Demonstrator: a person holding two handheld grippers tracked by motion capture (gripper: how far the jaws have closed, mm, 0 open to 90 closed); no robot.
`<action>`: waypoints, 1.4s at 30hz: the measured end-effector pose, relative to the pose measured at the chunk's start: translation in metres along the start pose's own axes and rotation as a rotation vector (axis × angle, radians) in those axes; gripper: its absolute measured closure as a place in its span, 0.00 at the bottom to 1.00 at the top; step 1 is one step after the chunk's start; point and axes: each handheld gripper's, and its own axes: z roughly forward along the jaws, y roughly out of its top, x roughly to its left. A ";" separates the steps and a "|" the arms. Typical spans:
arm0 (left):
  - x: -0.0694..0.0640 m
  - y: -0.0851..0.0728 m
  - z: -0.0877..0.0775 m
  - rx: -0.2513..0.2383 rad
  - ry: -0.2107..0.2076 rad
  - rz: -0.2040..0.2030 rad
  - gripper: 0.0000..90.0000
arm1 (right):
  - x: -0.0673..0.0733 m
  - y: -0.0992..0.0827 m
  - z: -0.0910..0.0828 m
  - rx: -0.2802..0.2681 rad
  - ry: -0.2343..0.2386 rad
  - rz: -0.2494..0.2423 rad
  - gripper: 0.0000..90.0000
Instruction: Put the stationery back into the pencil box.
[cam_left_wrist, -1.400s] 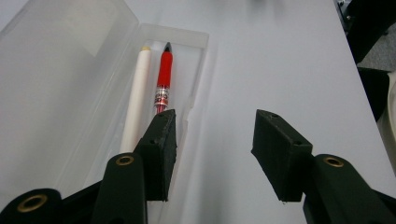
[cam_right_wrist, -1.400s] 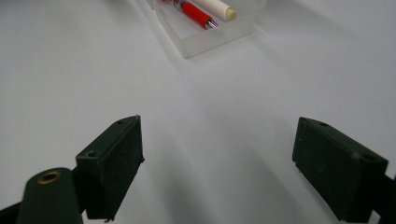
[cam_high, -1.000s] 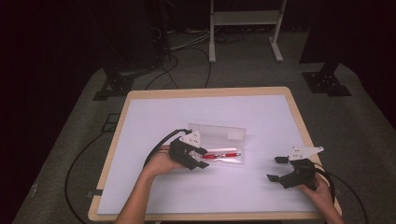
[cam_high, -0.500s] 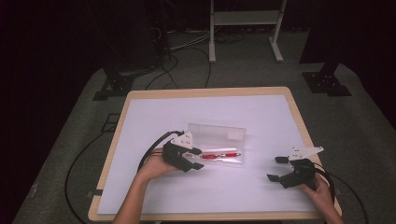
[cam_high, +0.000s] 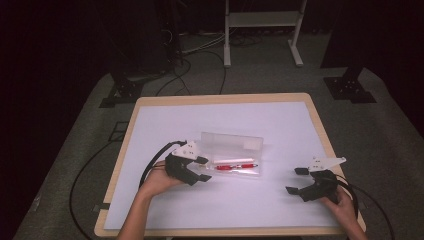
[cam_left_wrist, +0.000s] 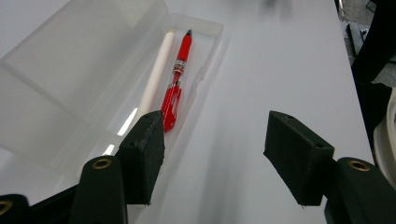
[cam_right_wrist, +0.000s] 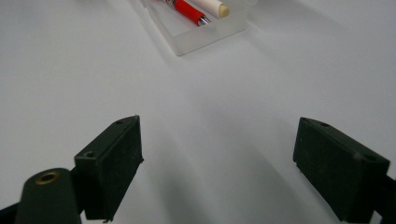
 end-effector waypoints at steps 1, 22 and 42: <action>0.000 -0.001 -0.001 -0.004 0.006 -0.001 0.40 | 0.000 0.000 0.000 -0.001 0.001 0.002 0.16; -0.006 -0.019 -0.020 -0.052 0.046 -0.046 0.34 | 0.001 -0.001 0.001 0.004 -0.005 0.006 0.16; -0.012 -0.038 -0.042 -0.091 0.102 -0.076 0.29 | 0.001 -0.002 0.000 -0.002 -0.015 0.001 0.16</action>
